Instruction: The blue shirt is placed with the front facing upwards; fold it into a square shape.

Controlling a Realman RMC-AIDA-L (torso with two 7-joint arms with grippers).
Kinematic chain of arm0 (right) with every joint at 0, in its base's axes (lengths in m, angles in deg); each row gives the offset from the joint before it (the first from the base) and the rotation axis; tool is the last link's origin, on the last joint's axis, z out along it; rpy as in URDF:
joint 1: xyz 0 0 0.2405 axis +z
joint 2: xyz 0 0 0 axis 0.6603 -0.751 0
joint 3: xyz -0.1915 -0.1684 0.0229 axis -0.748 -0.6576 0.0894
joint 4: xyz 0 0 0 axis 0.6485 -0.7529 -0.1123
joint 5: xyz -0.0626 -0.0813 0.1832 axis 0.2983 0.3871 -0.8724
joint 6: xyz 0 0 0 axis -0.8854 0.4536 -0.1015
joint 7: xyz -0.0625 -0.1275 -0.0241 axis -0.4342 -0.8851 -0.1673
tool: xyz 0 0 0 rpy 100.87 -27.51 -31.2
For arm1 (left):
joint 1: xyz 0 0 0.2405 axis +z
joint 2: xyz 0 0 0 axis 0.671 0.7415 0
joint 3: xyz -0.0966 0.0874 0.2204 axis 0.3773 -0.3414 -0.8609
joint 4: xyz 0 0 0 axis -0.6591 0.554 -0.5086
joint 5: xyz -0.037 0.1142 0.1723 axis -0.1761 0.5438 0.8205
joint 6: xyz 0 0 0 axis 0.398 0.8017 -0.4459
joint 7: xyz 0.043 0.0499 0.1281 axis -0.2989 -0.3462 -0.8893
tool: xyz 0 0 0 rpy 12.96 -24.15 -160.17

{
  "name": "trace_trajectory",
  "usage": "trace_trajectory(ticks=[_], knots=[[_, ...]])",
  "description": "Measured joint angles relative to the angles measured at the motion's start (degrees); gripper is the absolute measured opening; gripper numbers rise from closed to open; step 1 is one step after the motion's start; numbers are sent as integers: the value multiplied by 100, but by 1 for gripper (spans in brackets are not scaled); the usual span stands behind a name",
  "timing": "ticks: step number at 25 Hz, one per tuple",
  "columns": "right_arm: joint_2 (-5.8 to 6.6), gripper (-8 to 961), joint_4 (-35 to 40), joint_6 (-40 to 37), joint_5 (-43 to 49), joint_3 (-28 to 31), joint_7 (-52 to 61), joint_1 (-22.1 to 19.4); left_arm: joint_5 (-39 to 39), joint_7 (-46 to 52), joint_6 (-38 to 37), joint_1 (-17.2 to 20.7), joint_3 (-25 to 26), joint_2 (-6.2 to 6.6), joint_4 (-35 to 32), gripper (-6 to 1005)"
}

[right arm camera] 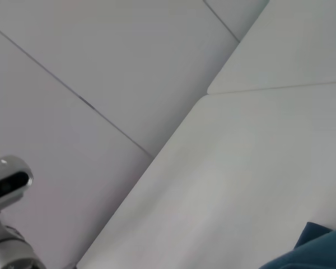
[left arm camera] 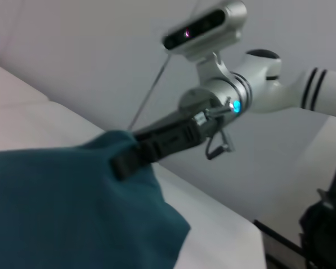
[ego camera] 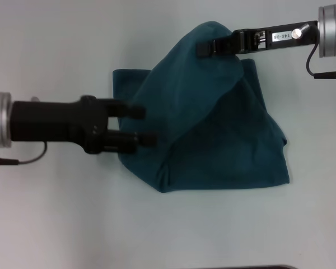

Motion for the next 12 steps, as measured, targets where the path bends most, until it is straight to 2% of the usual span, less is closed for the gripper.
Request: trace_trajectory(ticks=[12], knots=[[-51, 41, 0, -19, -13, -49, 15, 115, -12, -702, 228, -278, -321, -31, -1205, 795]])
